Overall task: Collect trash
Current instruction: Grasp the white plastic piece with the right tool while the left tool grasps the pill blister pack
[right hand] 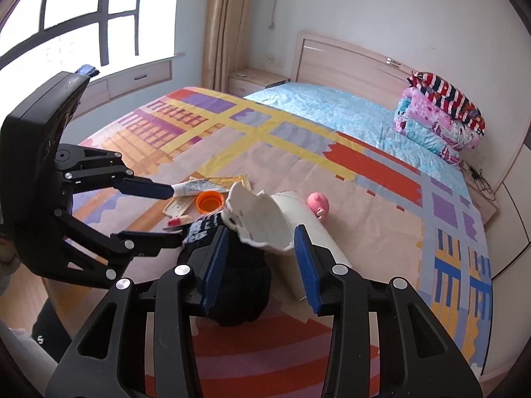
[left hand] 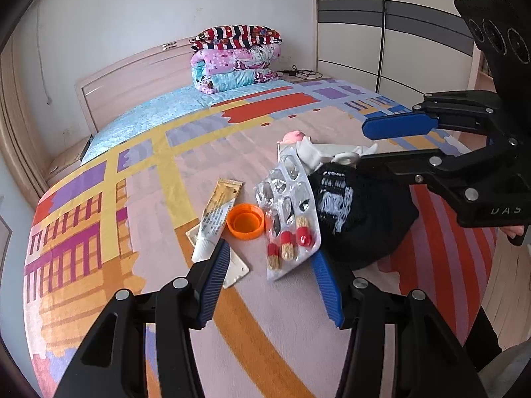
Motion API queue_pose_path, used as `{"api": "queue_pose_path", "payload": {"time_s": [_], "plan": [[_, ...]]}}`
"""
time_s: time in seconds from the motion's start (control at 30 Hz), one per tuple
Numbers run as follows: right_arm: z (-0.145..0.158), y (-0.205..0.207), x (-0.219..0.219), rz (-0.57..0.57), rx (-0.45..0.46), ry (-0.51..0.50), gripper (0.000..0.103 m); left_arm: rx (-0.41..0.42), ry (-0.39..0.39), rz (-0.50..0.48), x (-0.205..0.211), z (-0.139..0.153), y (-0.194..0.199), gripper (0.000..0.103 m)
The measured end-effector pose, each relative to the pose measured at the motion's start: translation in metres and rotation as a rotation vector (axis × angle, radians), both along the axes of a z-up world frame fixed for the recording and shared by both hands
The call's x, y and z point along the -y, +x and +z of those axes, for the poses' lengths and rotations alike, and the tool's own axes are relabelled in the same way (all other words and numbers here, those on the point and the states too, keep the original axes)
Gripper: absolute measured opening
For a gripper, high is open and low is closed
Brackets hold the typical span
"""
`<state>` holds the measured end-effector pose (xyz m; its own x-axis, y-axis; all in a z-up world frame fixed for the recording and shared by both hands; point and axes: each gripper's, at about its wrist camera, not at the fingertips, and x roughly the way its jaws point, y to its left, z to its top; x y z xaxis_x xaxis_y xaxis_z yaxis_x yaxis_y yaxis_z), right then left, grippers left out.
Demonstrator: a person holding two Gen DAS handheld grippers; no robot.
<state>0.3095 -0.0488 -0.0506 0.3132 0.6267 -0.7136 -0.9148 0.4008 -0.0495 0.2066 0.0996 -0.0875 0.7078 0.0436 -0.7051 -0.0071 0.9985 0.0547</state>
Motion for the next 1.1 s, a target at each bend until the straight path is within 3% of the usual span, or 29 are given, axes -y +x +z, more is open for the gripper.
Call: {"api": "queue_pose_path", "payload": {"time_s": [0.03,0.07,0.23,0.37,0.47,1.0,1.1], "plan": [[0.000,0.002,-0.001,0.003,-0.007,0.002,0.027,0.001,-0.002,-0.004,0.000,0.000,0.003,0.049],[-0.001,0.003,-0.002,0.004,-0.014,0.001,0.025,0.001,-0.003,-0.005,0.000,0.000,0.005,0.049],[-0.004,0.006,-0.003,0.010,-0.026,0.004,0.020,-0.004,-0.004,-0.006,-0.001,-0.003,0.011,0.048],[-0.001,0.005,-0.001,0.022,-0.026,0.020,0.008,-0.011,-0.021,-0.019,0.001,-0.005,0.014,0.019],[0.002,0.003,0.001,0.031,-0.013,0.021,0.006,-0.006,-0.026,-0.023,0.002,-0.002,0.012,0.011],[0.031,-0.019,0.024,0.022,0.037,0.067,0.006,0.068,-0.022,0.005,0.014,0.031,-0.031,0.009],[0.037,-0.026,0.032,0.020,0.048,0.076,0.006,0.080,-0.020,0.010,0.018,0.038,-0.040,0.003]]}}
